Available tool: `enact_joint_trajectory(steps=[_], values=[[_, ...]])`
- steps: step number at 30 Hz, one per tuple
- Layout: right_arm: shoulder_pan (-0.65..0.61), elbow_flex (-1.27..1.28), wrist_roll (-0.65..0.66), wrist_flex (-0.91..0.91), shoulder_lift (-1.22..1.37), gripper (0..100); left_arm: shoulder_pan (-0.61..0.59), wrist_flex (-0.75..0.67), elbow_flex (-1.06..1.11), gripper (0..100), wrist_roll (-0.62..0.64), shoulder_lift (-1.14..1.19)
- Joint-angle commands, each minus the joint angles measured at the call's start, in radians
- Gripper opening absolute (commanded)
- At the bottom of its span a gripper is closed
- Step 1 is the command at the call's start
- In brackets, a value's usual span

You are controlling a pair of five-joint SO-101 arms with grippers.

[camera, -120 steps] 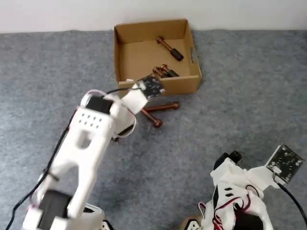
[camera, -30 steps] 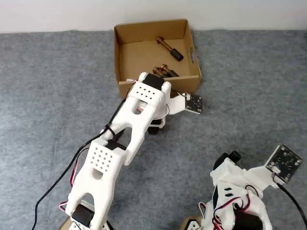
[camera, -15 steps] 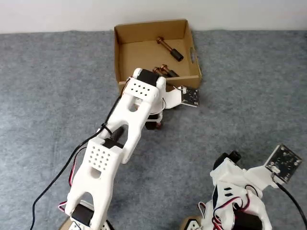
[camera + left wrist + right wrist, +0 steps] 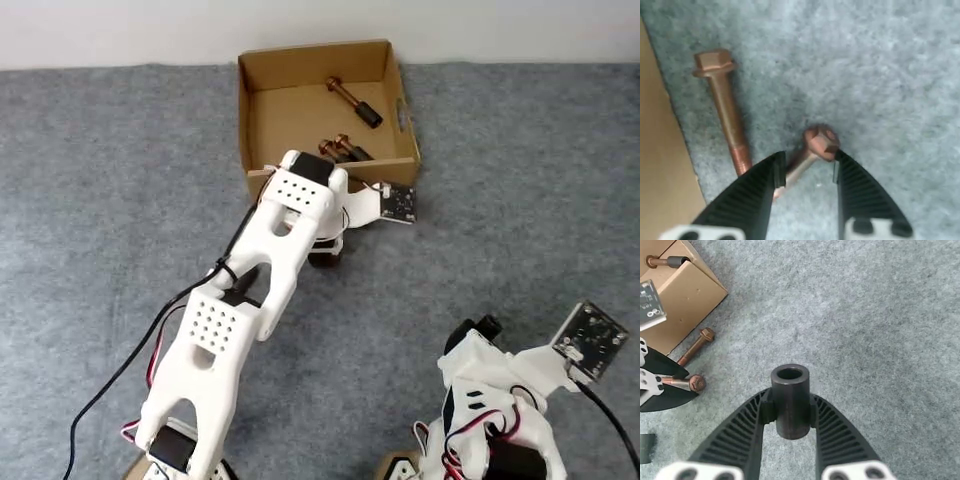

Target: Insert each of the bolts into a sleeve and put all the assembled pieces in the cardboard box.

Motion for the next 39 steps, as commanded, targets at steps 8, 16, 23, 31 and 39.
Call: enact_joint_trajectory(steps=[8, 16, 23, 31, 39], values=[[0.008, -0.003, 0.011, -0.031, -0.002, 0.8, 0.017, 0.163, -0.012, 11, -0.069, 0.049], [0.008, -0.003, 0.011, -0.031, -0.002, 0.8, 0.015, 0.164, -0.007, 4, -0.063, 0.028], [0.008, -0.003, 0.011, -0.031, -0.002, 0.8, 0.017, 0.164, -0.007, 4, -0.061, 0.028], [0.007, -0.003, 0.011, -0.031, -0.002, 0.8, 0.046, 0.164, -0.013, 0, 0.167, -0.021], [0.005, -0.003, 0.011, -0.031, -0.002, 0.8, 0.072, 0.164, 0.041, 0, 0.417, -0.258]])
